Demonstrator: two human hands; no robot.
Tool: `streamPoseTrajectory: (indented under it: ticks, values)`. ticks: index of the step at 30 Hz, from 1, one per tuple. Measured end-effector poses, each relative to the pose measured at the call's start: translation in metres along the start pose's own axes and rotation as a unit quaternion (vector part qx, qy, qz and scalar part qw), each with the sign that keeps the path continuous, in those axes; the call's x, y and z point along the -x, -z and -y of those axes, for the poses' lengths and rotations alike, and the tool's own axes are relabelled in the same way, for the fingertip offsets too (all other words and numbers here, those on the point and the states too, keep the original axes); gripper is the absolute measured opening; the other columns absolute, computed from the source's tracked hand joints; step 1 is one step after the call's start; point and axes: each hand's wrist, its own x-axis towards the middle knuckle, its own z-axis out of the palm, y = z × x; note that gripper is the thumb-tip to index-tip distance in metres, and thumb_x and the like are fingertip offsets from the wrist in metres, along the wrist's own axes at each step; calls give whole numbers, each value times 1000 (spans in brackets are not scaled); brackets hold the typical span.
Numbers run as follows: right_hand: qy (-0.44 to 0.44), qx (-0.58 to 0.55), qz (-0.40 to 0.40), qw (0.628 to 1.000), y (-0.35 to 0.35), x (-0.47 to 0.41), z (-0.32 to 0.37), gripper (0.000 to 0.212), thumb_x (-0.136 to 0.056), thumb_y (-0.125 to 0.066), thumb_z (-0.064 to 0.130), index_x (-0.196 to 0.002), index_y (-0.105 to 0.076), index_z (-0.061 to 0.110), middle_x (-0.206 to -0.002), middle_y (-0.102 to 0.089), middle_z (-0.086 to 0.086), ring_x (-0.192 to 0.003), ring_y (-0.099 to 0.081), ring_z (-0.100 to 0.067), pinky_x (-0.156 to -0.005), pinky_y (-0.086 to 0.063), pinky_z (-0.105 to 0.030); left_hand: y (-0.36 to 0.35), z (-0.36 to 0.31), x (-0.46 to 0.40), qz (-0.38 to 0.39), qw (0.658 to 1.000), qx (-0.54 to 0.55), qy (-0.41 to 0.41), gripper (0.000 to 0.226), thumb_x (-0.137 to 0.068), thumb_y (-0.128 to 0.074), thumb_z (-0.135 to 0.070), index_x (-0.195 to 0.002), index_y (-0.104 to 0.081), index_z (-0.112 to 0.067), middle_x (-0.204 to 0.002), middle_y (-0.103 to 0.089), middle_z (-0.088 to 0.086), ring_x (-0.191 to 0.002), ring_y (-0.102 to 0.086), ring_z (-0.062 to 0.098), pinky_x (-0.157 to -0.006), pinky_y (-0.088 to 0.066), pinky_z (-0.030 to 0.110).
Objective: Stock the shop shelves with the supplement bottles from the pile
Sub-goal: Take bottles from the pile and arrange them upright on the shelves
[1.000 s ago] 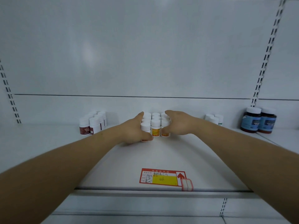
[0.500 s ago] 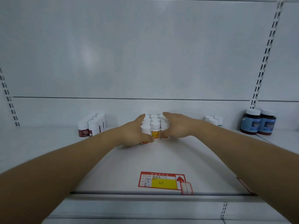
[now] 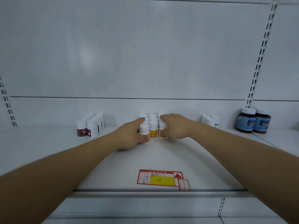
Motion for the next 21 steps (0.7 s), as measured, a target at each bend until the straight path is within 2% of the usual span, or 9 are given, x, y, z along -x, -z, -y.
streamPoseTrajectory:
  ticks: [2, 5, 7, 11, 15, 21]
  values:
    - [-1, -3, 3, 1000, 0, 0, 0, 36, -92, -53, 24, -124, -49, 7, -123, -55, -10, -107, -51, -26, -83, -39, -29, 0, 1, 1, -5, 1000, 5, -1, 85, -85, -67, -35, -151, -15, -26, -149, -37, -4, -128, -44, 14, -96, -31, 18]
    - [4, -12, -1, 1000, -1, 0, 0, 25, -91, -54, 23, -111, -51, 8, -115, -57, -10, -92, -48, -22, -74, -35, -28, 0, 1, 1, -11, 1000, 9, -7, 87, -83, -68, -36, -150, -14, -26, -148, -39, -5, -126, -45, 13, -95, -32, 19]
    - [2, -15, -1, 1000, -1, 0, -1, 25, -91, -54, 23, -111, -51, 8, -114, -57, -9, -92, -48, -22, -74, -36, -28, -1, 1, 1, -14, 1000, 20, -4, 87, -83, -69, -34, -150, -14, -25, -147, -39, -4, -124, -47, 14, -94, -33, 20]
    - [-7, -12, 3, 1000, 0, 1, -3, 32, -91, -54, 24, -119, -49, 8, -118, -55, -9, -104, -51, -25, -80, -38, -30, -3, 0, 0, -5, 1000, 26, 0, 84, -85, -68, -32, -150, -15, -24, -147, -40, -2, -123, -47, 13, -98, -34, 21]
    - [-12, -23, -4, 1000, 2, 5, 1, 29, -91, -55, 21, -115, -50, 6, -101, -50, -5, -89, -45, -20, -71, -32, -26, -3, -2, 2, 5, 1000, 19, 2, 92, -84, -68, -34, -151, -7, -24, -149, -37, -2, -128, -44, 15, -100, -32, 20]
    - [-15, -20, -3, 1000, 1, 3, 2, 27, -92, -52, 18, -114, -51, 3, -115, -56, -11, -89, -44, -19, -71, -33, -26, -4, 1, 0, 12, 1000, -6, 17, 94, -85, -66, -36, -151, 1, -26, -151, -34, 0, -130, -42, 17, -105, -31, 24]
